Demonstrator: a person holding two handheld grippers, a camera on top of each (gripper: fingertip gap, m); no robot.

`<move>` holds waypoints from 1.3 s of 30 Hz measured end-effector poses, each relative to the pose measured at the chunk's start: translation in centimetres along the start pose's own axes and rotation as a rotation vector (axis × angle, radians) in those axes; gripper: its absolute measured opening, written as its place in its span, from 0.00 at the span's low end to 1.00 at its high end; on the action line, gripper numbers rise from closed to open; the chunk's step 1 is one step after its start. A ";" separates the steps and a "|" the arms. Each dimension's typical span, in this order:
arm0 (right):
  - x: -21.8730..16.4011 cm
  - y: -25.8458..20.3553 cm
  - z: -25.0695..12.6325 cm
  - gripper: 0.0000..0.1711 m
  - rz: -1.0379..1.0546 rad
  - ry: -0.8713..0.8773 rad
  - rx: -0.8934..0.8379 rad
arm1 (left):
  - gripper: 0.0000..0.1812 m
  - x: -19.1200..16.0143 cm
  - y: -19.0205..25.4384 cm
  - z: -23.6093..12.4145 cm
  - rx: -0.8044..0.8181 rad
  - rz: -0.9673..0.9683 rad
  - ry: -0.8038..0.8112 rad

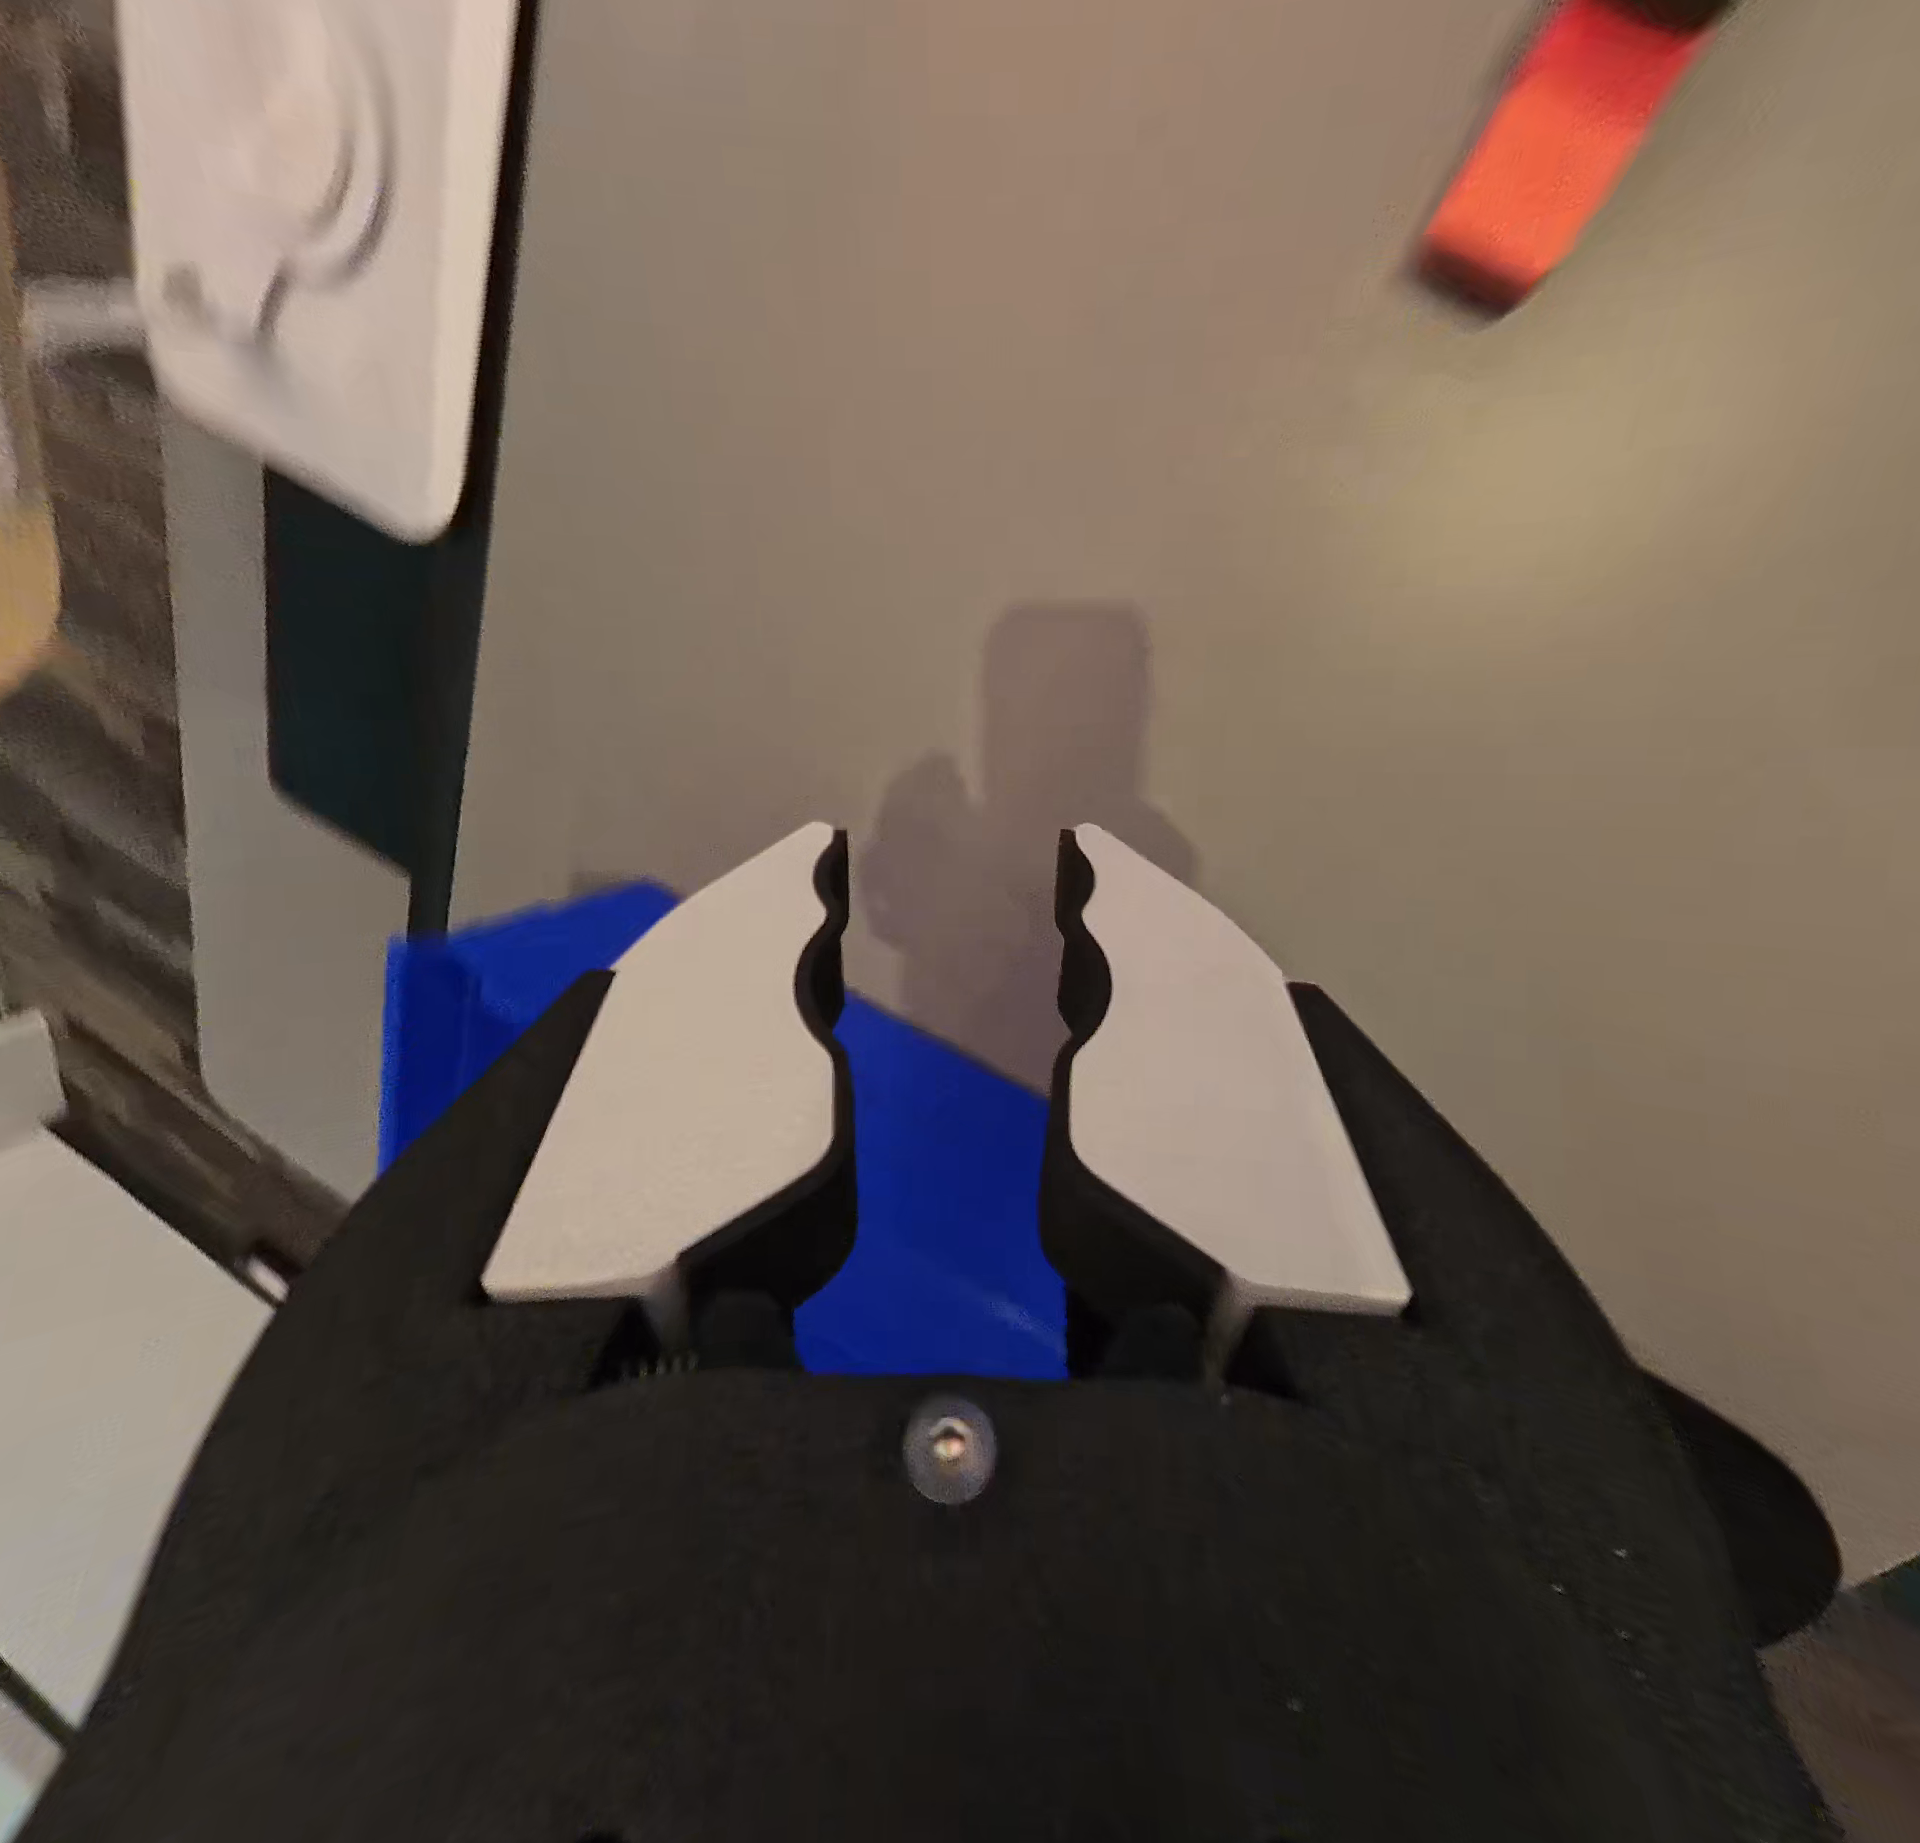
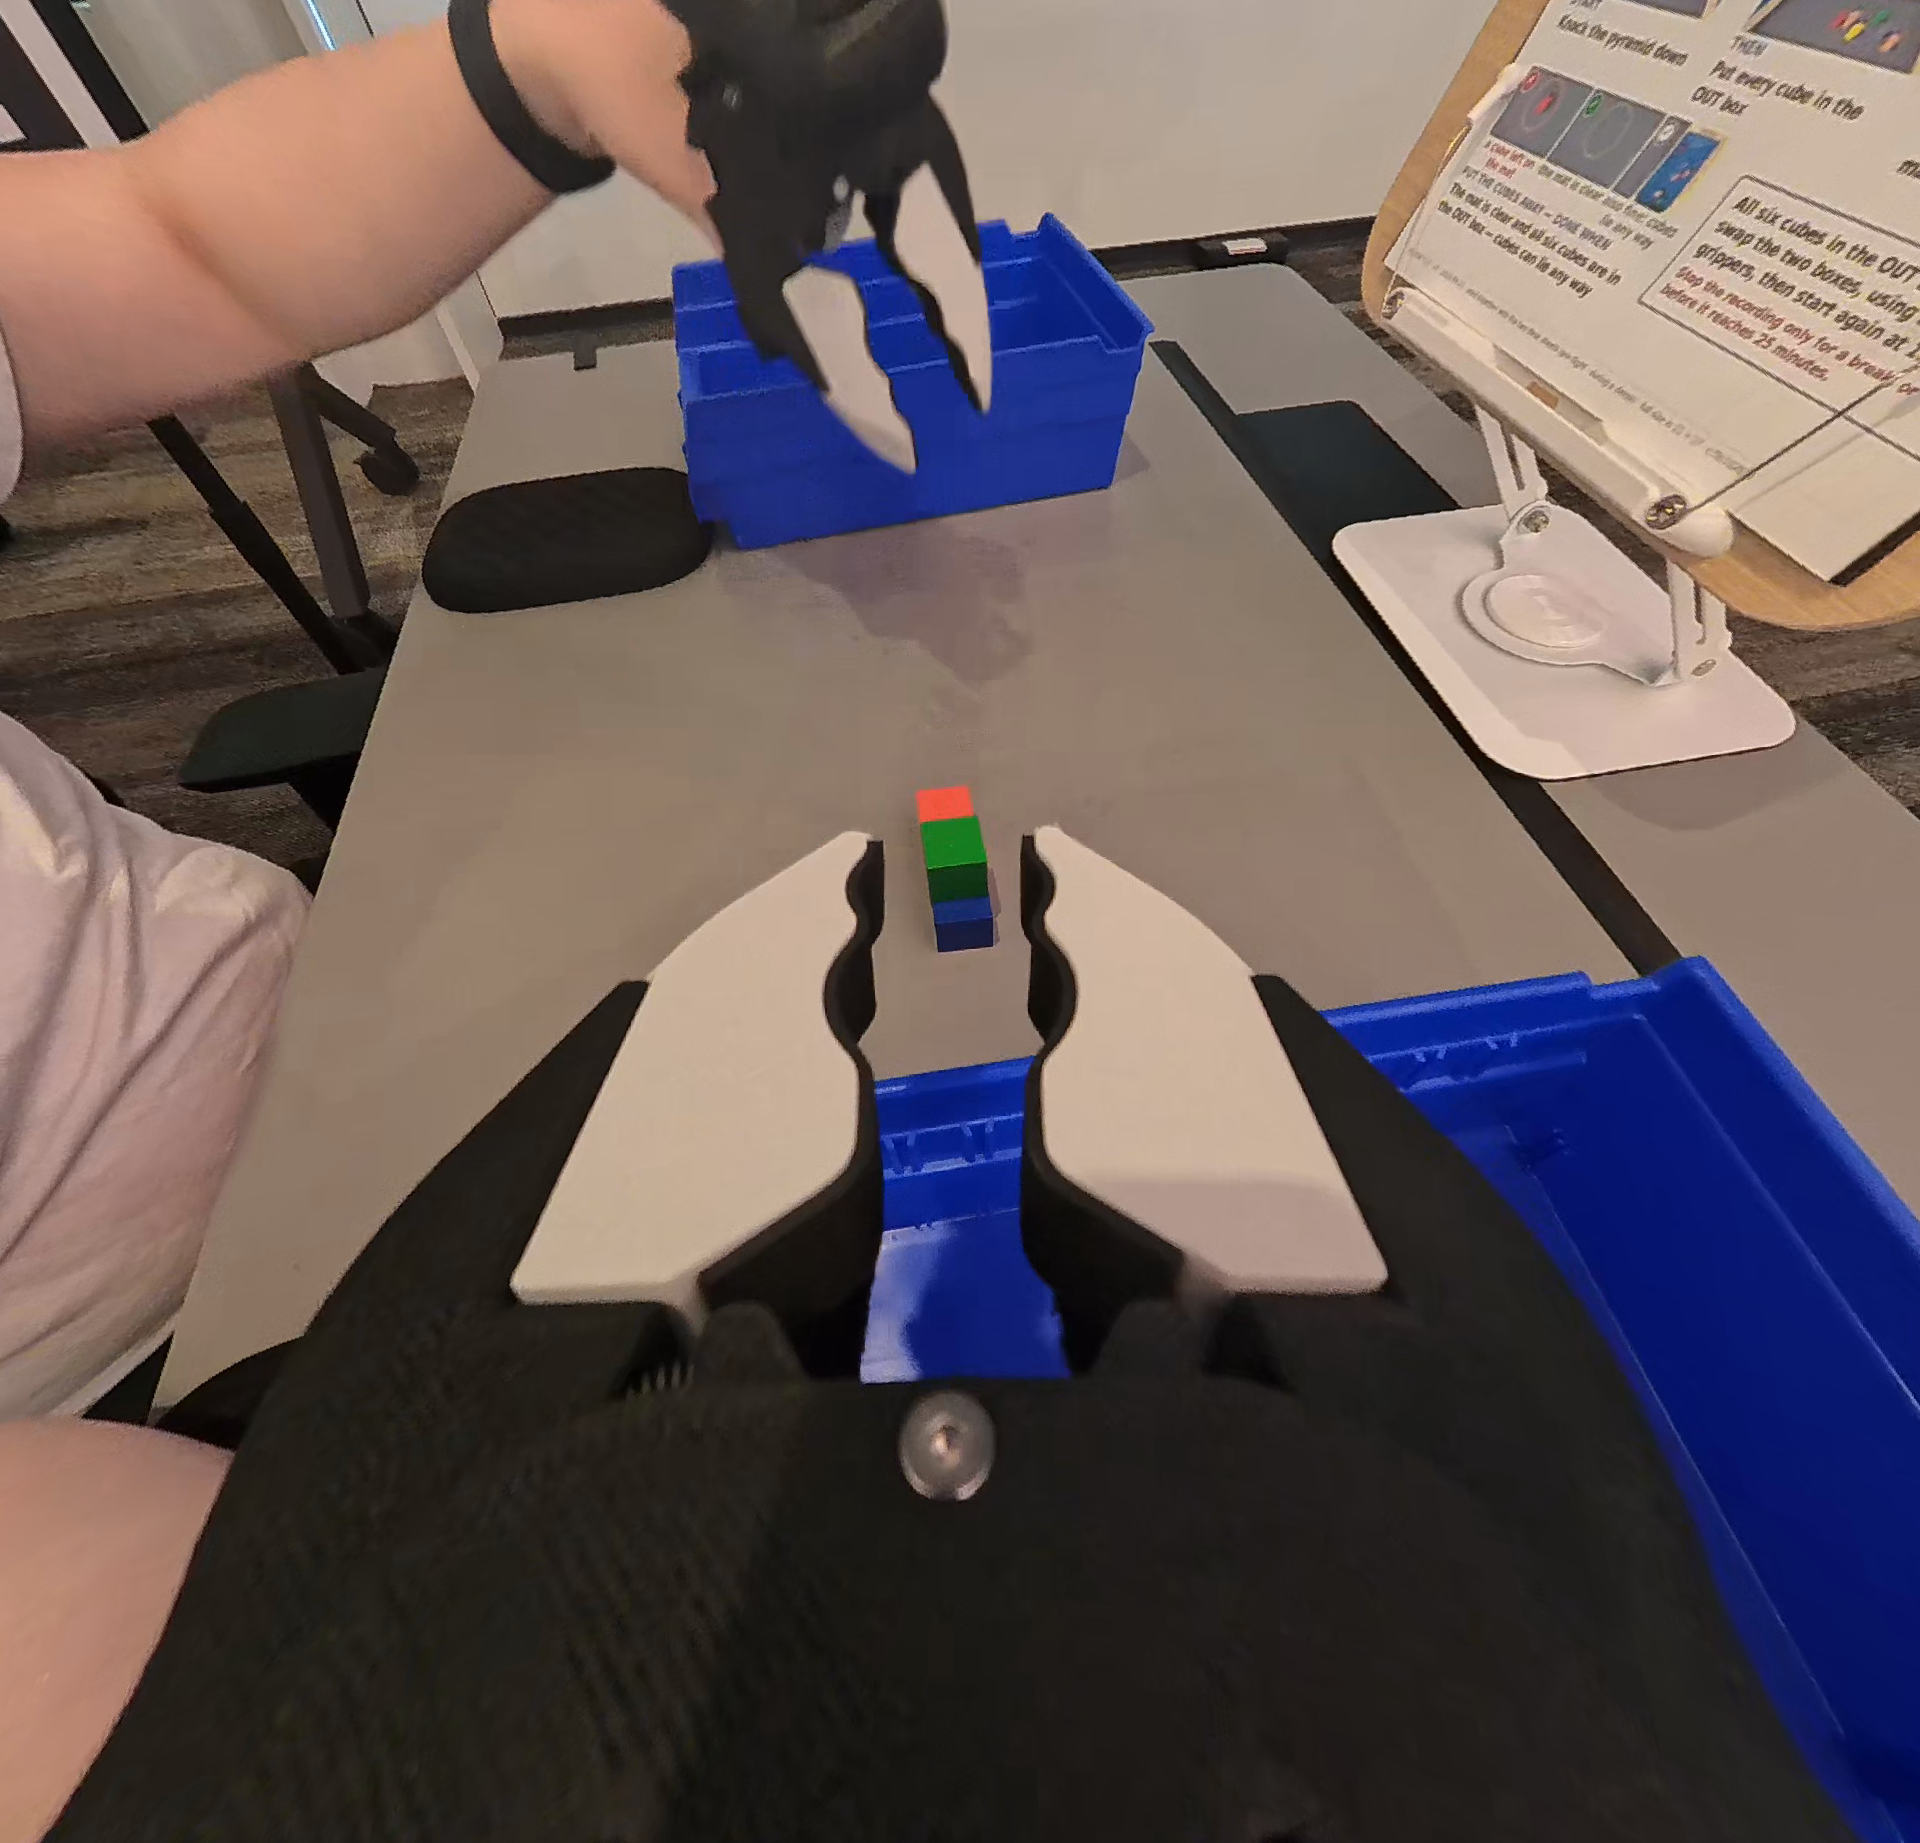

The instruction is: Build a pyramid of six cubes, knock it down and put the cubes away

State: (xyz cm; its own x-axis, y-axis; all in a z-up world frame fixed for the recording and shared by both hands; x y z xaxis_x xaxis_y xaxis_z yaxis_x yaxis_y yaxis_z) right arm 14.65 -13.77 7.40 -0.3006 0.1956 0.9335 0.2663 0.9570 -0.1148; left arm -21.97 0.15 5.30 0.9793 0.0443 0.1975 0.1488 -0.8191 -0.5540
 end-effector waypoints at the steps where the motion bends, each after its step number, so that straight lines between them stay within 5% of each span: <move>1: 0.0 0.0 0.1 0.15 0.003 -0.006 -0.001 | 0.21 -2.0 -1.4 0.2 0.020 -0.059 -0.025; 7: 0.0 0.6 1.1 0.15 0.023 -0.039 -0.002 | 0.22 -14.2 -7.8 3.6 0.136 -0.363 -0.275; 11: -0.1 0.9 1.8 0.15 0.038 -0.088 -0.002 | 0.22 -17.8 -8.2 6.6 0.114 -0.329 -0.270; 20: -0.6 1.4 2.0 0.15 0.072 -0.111 -0.012 | 0.23 -19.5 -8.4 10.7 0.046 -0.192 -0.304; 30: -0.8 1.6 1.8 0.15 0.079 -0.110 -0.014 | 0.17 -20.8 -8.3 12.8 -0.026 -0.276 -0.368; 39: -0.8 1.4 1.1 0.15 0.071 -0.074 -0.016 | 0.15 -21.0 -9.2 9.5 0.061 -0.287 -0.308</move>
State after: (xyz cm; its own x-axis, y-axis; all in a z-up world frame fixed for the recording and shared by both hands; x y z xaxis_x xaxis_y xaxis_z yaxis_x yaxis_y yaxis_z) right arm 14.26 -12.31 6.14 -0.3474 0.2790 0.8953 0.3040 0.9367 -0.1739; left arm -42.59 12.20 -1.45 0.8908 0.4421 0.1047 0.4201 -0.7136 -0.5607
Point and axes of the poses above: each gripper's, where its closed fingertips meet, z out along the fingers, x out of its top, y = z × x across the jaws, the point moved 10 cm from there along -z, back along the fingers, and after that the axes turned 13 degrees about x, right-handed, at the moved point
